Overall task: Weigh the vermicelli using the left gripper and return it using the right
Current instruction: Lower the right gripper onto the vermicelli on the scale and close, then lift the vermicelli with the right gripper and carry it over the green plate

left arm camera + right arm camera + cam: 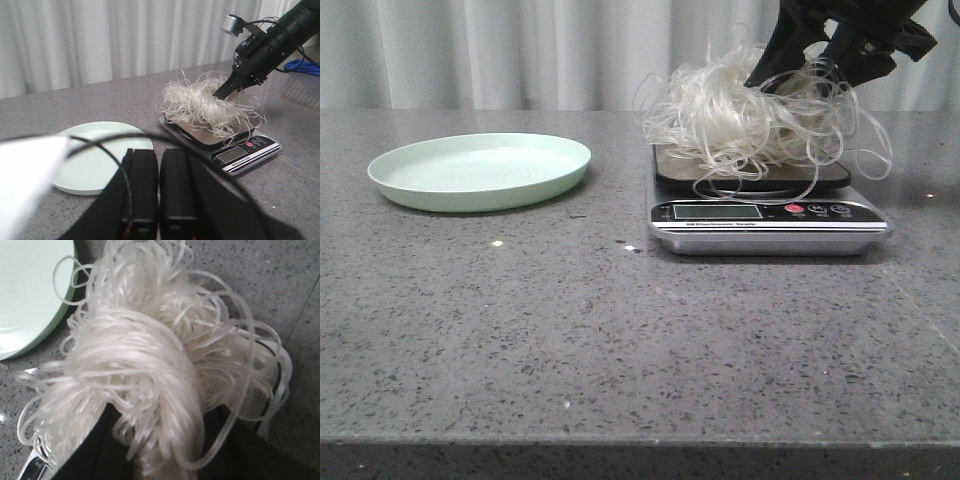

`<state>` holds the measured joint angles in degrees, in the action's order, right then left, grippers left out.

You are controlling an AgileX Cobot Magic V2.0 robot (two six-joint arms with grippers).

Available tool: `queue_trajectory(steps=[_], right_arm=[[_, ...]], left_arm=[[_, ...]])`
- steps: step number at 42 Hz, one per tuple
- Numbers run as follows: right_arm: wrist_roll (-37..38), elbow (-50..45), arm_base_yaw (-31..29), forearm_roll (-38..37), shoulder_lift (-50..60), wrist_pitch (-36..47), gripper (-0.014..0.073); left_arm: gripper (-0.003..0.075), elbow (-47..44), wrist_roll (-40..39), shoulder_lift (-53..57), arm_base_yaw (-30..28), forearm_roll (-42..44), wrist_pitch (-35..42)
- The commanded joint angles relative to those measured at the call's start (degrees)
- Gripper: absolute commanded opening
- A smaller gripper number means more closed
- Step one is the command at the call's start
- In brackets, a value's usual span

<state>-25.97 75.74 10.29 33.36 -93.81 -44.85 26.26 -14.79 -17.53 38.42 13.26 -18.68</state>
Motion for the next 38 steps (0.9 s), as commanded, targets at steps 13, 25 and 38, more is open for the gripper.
queue_trajectory(steps=[13, 25, 38], right_arm=[[-0.89, 6.17, -0.06, -0.94, 7.71, -0.44, 0.0158], [-0.89, 14.3, -0.06, 4.79, 8.87, -4.51, 0.0158], [-5.38, 18.08, 4.99, 19.06, 8.43, 0.49, 0.0151]], left_arm=[[0.0137, 1.54, -0.56, -0.45, -0.01, 0.19, 4.02], [0.0137, 1.54, -0.56, -0.45, -0.01, 0.19, 4.02], [0.0137, 1.54, -0.56, -0.45, -0.01, 0.19, 4.02]])
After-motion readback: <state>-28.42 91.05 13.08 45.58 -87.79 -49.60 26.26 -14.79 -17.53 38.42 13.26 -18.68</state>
